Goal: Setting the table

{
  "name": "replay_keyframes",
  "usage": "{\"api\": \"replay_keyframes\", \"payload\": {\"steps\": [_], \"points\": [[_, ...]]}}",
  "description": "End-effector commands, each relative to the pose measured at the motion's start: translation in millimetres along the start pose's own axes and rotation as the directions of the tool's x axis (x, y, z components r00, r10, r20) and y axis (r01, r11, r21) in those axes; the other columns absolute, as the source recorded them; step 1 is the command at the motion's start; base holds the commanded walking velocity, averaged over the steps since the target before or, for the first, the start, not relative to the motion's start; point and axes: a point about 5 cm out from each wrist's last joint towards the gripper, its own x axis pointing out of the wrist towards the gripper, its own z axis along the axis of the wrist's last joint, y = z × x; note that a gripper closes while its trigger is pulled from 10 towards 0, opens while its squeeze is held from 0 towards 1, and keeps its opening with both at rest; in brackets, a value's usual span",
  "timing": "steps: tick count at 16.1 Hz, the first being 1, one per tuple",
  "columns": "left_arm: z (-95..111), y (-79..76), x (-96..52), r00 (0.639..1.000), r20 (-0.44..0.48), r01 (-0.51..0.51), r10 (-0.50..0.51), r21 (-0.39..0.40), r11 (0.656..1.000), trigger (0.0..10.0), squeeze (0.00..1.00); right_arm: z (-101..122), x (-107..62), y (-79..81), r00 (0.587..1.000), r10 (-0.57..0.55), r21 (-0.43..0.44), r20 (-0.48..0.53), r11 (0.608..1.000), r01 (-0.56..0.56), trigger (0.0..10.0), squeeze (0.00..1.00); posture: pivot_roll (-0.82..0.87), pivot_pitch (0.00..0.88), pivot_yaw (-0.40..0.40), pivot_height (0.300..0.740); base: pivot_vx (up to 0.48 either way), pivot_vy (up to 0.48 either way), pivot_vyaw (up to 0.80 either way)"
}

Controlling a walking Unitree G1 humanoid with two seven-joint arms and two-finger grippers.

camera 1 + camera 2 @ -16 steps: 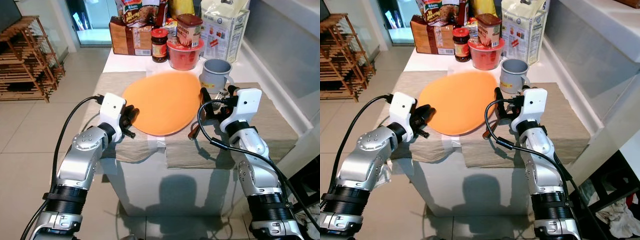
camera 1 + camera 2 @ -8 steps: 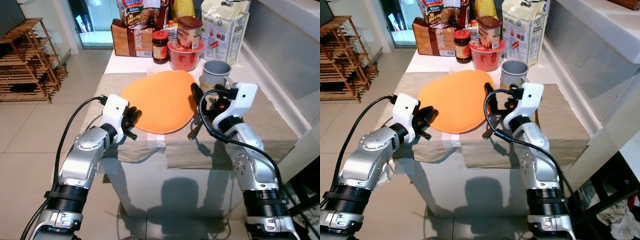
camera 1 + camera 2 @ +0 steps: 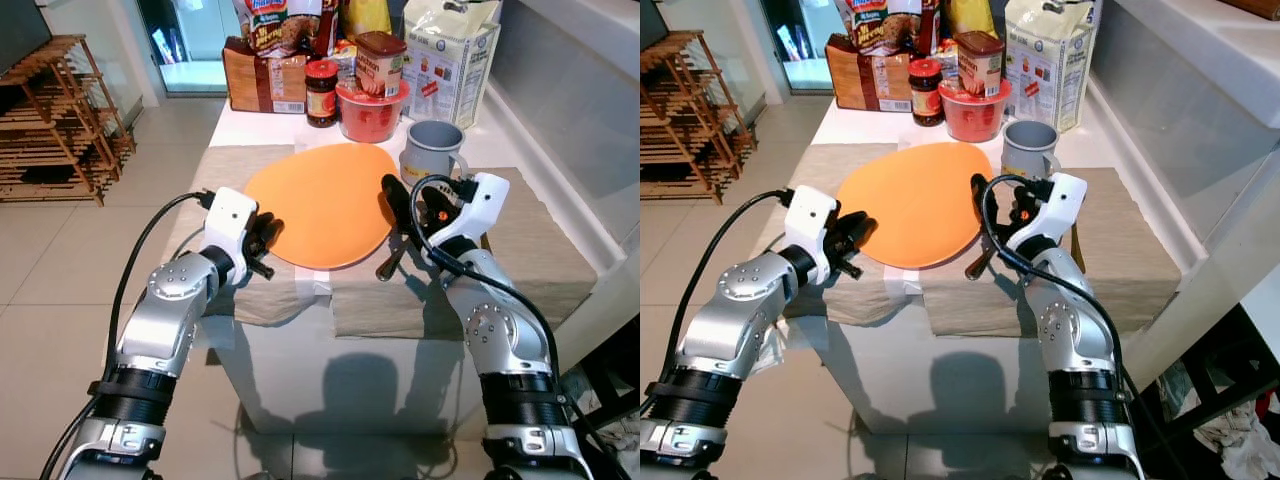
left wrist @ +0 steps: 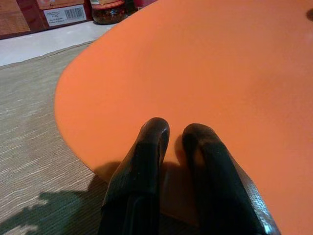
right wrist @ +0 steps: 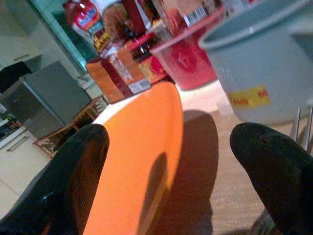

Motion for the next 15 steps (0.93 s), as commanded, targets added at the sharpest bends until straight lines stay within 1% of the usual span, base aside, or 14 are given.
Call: {"api": "replay_keyframes", "payload": {"steps": [1,2,5,6,7,11,13,14,15], "points": [[-25,-4.6,0.2,0.992,-0.123,0.018,-0.022,-0.033,0.999,10.0,0.00,-2,3.5,0.4,1.000,-0.005,0.041,-0.016,0.999,0.005,10.0,0.00,-0.06,0.000,0.039,0.740,0.000,0.000,0.00],[-25,-4.2,0.4,0.992,-0.123,0.016,-0.020,-0.033,0.999,10.0,0.00,-8,5.9,0.4,0.999,-0.003,0.080,-0.040,0.997,0.006,10.0,0.00,-0.06,0.000,0.038,0.740,0.000,0.000,0.00],[-24,-3.3,0.6,0.992,-0.121,0.014,-0.018,-0.035,0.999,10.0,0.00,-19,12.3,2.1,0.997,0.003,0.127,-0.083,0.992,0.007,10.0,0.00,-0.06,0.000,0.038,0.740,0.000,0.000,0.00],[-24,-3.3,0.6,0.992,-0.121,0.014,-0.018,-0.035,0.999,10.0,0.00,-19,12.3,2.1,0.997,0.003,0.127,-0.083,0.992,0.007,10.0,0.00,-0.06,0.000,0.038,0.740,0.000,0.000,0.00],[-24,-3.3,0.6,0.992,-0.121,0.015,-0.019,-0.035,0.999,10.0,0.00,-21,16.9,7.9,0.996,0.026,0.129,-0.087,0.992,-0.015,10.0,0.00,-0.06,0.000,0.038,0.740,0.000,0.000,0.00],[-21,-3.7,1.7,0.993,-0.114,0.017,-0.021,-0.038,0.999,10.0,0.00,-26,28.3,20.3,0.993,0.067,0.127,-0.101,0.990,-0.054,10.0,0.00,-0.05,0.000,0.037,0.740,0.000,0.000,0.00],[-20,-4.1,2.2,0.994,-0.109,0.017,-0.021,-0.040,0.999,10.0,0.00,-28,29.5,20.0,0.992,0.061,0.118,-0.111,0.992,-0.048,10.0,0.00,-0.05,0.000,0.036,0.740,0.000,0.000,0.00],[-18,-4.5,2.4,0.994,-0.104,0.017,-0.021,-0.041,0.999,10.0,0.00,-29,29.8,19.7,0.992,0.054,0.106,-0.117,0.994,-0.042,0.0,0.00,-0.05,0.000,0.034,0.740,0.000,0.000,0.00],[-17,-5.4,2.7,0.995,-0.098,0.018,-0.022,-0.043,0.999,10.0,0.00,-31,30.4,18.6,0.992,0.037,0.088,-0.123,0.996,-0.027,0.0,0.00,-0.05,0.000,0.033,0.740,0.000,0.000,0.00]]}}
